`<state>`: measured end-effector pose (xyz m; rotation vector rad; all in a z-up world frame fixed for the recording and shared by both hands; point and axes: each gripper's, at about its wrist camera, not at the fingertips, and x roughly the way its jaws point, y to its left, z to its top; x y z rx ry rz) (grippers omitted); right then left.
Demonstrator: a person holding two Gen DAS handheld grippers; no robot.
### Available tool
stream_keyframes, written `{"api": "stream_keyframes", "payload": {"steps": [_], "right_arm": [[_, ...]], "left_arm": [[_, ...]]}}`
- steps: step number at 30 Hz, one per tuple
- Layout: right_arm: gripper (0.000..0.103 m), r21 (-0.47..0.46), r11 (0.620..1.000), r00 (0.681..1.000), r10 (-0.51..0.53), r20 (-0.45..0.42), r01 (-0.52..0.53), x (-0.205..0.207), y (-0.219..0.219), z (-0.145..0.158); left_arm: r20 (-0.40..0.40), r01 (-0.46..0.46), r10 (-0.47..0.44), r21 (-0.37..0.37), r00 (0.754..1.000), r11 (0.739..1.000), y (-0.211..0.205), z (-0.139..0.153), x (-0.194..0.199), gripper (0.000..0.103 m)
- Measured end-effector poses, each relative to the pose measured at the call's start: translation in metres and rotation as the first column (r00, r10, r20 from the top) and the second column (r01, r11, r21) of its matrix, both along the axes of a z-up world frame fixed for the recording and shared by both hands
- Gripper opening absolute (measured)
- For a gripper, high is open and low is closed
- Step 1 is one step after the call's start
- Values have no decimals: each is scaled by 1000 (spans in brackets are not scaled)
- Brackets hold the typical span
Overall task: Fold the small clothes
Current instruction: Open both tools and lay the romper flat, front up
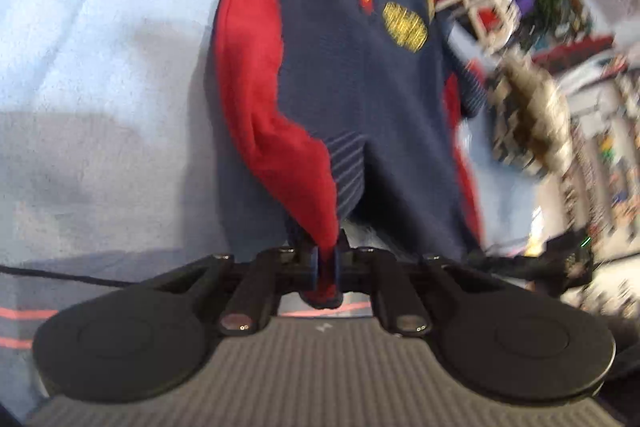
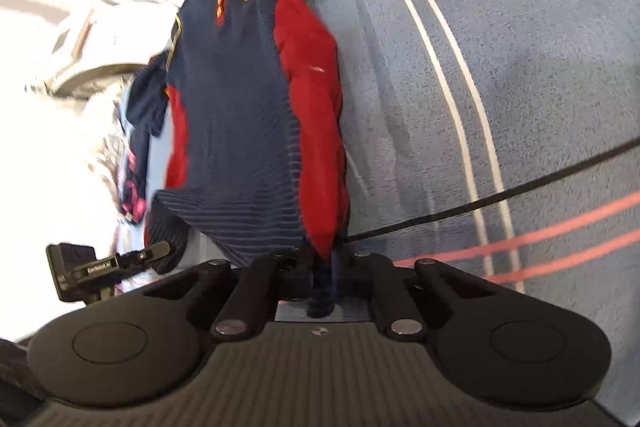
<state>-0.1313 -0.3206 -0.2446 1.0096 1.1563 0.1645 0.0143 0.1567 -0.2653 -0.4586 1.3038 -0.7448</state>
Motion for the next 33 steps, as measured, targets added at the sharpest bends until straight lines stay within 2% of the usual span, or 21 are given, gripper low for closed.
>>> {"api": "stream_keyframes", "payload": {"steps": [2, 4, 6, 8, 11, 15, 17, 19, 24, 25, 27, 28, 29, 31, 33], "right_arm": [[12, 41, 999, 1000, 14, 26, -15, 0, -3, 18], [11, 23, 994, 994, 103, 32, -104, 3, -2, 42], [11, 7, 984, 983, 179, 28, -179, 4, -4, 63], [11, 3, 982, 982, 188, 1, -188, 1, -11, 71], [11, -31, 978, 978, 207, -34, -208, -1, -20, 65], [11, -99, 961, 963, 251, -96, -260, 1, -14, 32], [12, -125, 946, 951, 283, -127, -298, 1, -7, 17], [12, -122, 950, 953, 273, -129, -289, -1, -3, 9], [20, -173, 927, 942, 316, -116, -332, -5, 3, 12], [27, -179, 925, 941, 317, -120, -334, -5, 1, 14], [44, -244, 907, 938, 321, -130, -344, -5, 0, 24], [73, -286, 894, 939, 319, -129, -344, -6, -2, 32], [103, -340, 879, 943, 309, -126, -334, -7, -7, 41], [103, -441, 846, 953, 289, -93, -299, -4, -18, 66], [103, -501, 827, 960, 280, -25, -255, 6, -29, 88]], "left_arm": [[5, 0, 0, -37, 1000, 999, 8, 18, 3, 6], [8, 43, -43, -44, 999, 998, 17, 38, 5, 6], [4, 100, -100, -11, 995, 995, 27, 53, 2, 6], [-16, 134, -134, 22, 991, 991, 39, 56, -4, 6], [-62, 157, -153, 70, 986, 985, 55, 43, -8, 6], [-85, 191, -179, 164, 980, 968, 59, 8, -10, 6], [-114, 199, -181, 181, 977, 963, 59, -11, -11, 6], [-102, 218, -201, 199, 974, 956, 58, -19, -13, 6], [-99, 231, -215, 195, 972, 953, 59, -25, -12, 12], [-112, 238, -220, 188, 969, 953, 57, -24, -12, 18], [-143, 273, -248, 200, 958, 941, 51, -16, -12, 43], [-145, 293, -267, 212, 953, 932, 51, -10, -14, 66], [-134, 311, -286, 237, 949, 920, 52, -2, -19, 84], [-107, 334, -317, 290, 942, 897, 59, 17, -27, 87], [-62, 301, -298, 329, 953, 895, 64, 41, -28, 86]]}}
